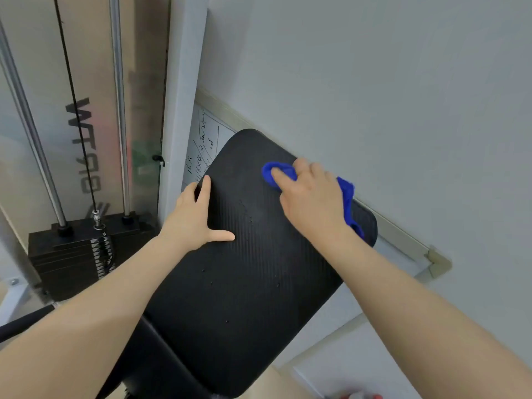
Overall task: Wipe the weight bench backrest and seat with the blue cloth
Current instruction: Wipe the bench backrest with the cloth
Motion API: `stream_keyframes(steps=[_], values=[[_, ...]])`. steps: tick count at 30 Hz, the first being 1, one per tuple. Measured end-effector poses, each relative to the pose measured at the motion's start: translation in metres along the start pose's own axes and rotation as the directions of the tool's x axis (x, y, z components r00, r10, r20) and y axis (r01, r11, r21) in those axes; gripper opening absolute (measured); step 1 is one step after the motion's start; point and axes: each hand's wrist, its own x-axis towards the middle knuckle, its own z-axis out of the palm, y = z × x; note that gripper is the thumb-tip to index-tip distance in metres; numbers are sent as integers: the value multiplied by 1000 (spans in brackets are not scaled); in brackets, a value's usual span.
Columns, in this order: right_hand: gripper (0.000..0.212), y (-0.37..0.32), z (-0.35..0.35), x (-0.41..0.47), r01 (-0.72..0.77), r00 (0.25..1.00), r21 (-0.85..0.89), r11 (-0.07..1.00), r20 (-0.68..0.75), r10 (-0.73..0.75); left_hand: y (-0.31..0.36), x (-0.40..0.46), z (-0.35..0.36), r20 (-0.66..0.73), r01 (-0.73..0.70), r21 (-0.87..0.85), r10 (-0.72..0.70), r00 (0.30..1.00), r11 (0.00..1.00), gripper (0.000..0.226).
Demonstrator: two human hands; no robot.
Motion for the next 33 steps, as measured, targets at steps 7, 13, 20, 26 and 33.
stream_keyframes(steps=[7, 13, 20, 26, 33], values=[[37, -26, 9, 5, -193, 981, 1, 981, -5, 193, -14, 2, -12, 225, 15, 235, -69, 972, 972, 134], [19, -20, 9, 31, 64, 998, -51, 997, 15, -63, -21, 1, -9, 183, 8, 288, -63, 981, 958, 131], [29, -36, 19, 58, -224, 974, 14, 975, -36, 224, -28, 2, -5, 125, 47, 330, -93, 988, 943, 134], [24, -62, 24, 39, 130, 986, 40, 991, 98, -134, -30, 4, -2, 107, 63, 285, -96, 990, 957, 137], [16, -72, 26, 81, -201, 976, 44, 979, 94, 197, -30, 8, -1, 87, 58, 304, -88, 992, 951, 138]])
